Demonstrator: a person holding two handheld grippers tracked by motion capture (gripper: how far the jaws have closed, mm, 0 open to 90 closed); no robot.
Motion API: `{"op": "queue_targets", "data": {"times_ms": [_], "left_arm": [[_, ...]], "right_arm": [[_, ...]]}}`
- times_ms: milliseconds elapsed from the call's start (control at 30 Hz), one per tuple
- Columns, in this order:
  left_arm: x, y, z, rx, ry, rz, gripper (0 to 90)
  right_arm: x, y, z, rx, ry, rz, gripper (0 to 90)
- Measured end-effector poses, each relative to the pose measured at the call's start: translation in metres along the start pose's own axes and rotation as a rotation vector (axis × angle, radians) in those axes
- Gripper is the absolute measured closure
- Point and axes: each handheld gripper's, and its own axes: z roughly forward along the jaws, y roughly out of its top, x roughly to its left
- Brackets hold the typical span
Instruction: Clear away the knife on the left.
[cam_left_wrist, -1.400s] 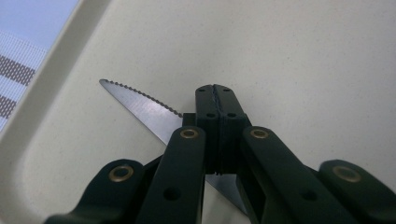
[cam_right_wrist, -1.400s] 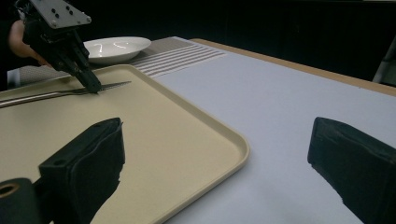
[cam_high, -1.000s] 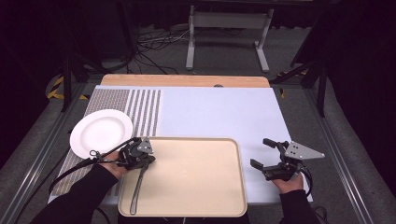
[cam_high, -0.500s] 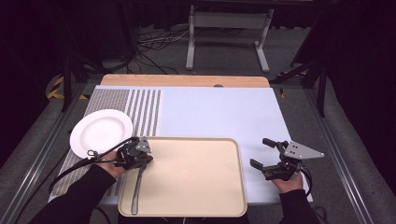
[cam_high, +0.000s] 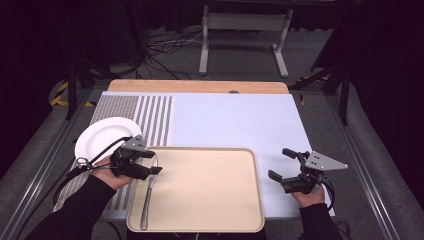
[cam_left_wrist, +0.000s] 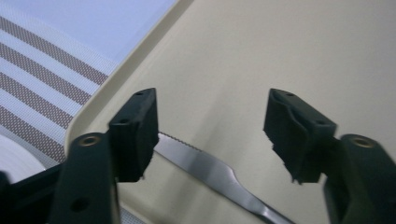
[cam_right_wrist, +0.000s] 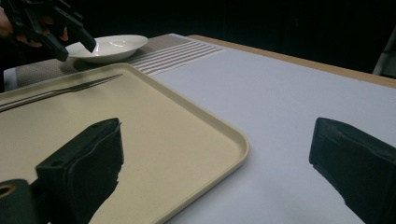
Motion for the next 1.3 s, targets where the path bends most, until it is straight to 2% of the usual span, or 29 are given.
{"op": "queue_targets", "data": {"times_ms": [67,167,233,333,600,667,733,833,867,967,1067,1167,1200,1300], "left_arm": [[-0.001,0.001,-0.006,-0.025,0.005,-0.008,21.1],[-0.001,0.000,-0.013,-0.057,0.012,-0.025,13.1],[0.000,0.000,-0.018,-0.075,0.037,-0.023,5.3],[0.000,-0.002,-0.022,-0.095,0.044,-0.023,1.8],[-0.003,-0.007,-0.038,-0.147,0.068,-0.008,0.1],[-0.003,-0.011,-0.043,-0.180,0.064,-0.015,0.2],[0.000,-0.016,-0.046,-0.203,0.054,-0.038,0.2],[0.002,-0.026,-0.052,-0.229,0.082,-0.057,0.2],[0.002,-0.029,-0.054,-0.232,0.100,-0.053,0.2],[0.003,-0.036,-0.060,-0.261,0.111,-0.050,0.3],[0.004,-0.046,-0.065,-0.283,0.131,-0.068,0.3],[0.007,-0.057,-0.069,-0.326,0.129,-0.097,0.4],[0.008,-0.059,-0.070,-0.332,0.130,-0.090,0.4],[0.011,-0.068,-0.073,-0.357,0.132,-0.102,0.4]], "right_arm": [[0.000,0.000,0.000,0.000,0.003,-0.004,3.7],[0.000,0.000,0.000,0.000,0.002,-0.004,3.7],[0.000,0.000,0.000,-0.001,0.003,-0.005,3.7],[0.000,0.000,0.000,-0.002,0.004,-0.006,3.7],[0.000,0.000,-0.001,-0.005,0.003,-0.006,3.7],[0.000,0.000,-0.001,-0.006,0.002,-0.004,3.7],[0.000,0.000,-0.002,-0.006,0.000,-0.004,3.7],[0.001,0.000,-0.002,-0.006,0.000,-0.005,3.7],[0.001,0.000,-0.002,-0.006,-0.001,-0.006,3.7],[0.001,0.000,-0.001,-0.008,-0.002,-0.005,3.7],[0.001,0.000,-0.002,-0.009,-0.002,-0.005,3.7],[0.001,0.000,-0.002,-0.014,-0.003,-0.007,3.6],[0.001,0.000,-0.002,-0.018,-0.003,-0.006,3.6],[0.000,0.000,-0.002,-0.020,-0.005,-0.010,3.5]]}}
